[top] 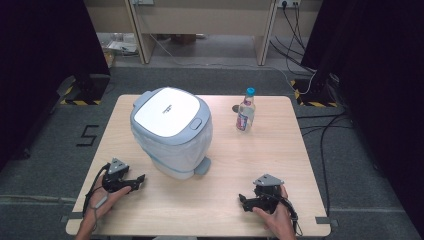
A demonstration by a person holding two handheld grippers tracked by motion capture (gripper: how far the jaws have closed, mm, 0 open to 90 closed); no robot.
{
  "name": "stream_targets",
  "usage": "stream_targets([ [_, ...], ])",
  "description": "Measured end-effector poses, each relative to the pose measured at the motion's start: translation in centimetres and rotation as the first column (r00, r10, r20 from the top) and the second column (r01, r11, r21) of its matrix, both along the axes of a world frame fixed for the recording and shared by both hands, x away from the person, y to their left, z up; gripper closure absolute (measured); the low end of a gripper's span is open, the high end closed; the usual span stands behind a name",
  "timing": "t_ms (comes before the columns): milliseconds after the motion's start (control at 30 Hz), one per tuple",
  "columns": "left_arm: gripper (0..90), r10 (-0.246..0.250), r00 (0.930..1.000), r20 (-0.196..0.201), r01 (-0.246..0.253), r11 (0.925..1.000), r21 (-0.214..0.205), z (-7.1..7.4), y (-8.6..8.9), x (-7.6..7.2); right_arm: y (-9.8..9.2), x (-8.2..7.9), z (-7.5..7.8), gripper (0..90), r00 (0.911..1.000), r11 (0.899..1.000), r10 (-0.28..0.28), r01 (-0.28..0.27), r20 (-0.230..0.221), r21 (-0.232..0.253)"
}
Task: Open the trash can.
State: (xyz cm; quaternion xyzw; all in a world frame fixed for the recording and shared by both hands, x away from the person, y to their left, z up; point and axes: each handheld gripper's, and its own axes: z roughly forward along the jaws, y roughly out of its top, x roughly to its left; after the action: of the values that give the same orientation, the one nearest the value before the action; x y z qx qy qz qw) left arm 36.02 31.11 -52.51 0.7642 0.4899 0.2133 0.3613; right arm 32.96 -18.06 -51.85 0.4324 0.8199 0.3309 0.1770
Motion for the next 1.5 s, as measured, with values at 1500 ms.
stream_targets([
  [1500, 26.1, 0.049, 0.9965, 0.068, -0.040, 0.9921, -0.119, 1.6, -4.0, 1.5, 9.4, 12.0, 0.7, 35.1, 0.9880, 0.985, 0.125, -0.134, 0.091, 0.107],
])
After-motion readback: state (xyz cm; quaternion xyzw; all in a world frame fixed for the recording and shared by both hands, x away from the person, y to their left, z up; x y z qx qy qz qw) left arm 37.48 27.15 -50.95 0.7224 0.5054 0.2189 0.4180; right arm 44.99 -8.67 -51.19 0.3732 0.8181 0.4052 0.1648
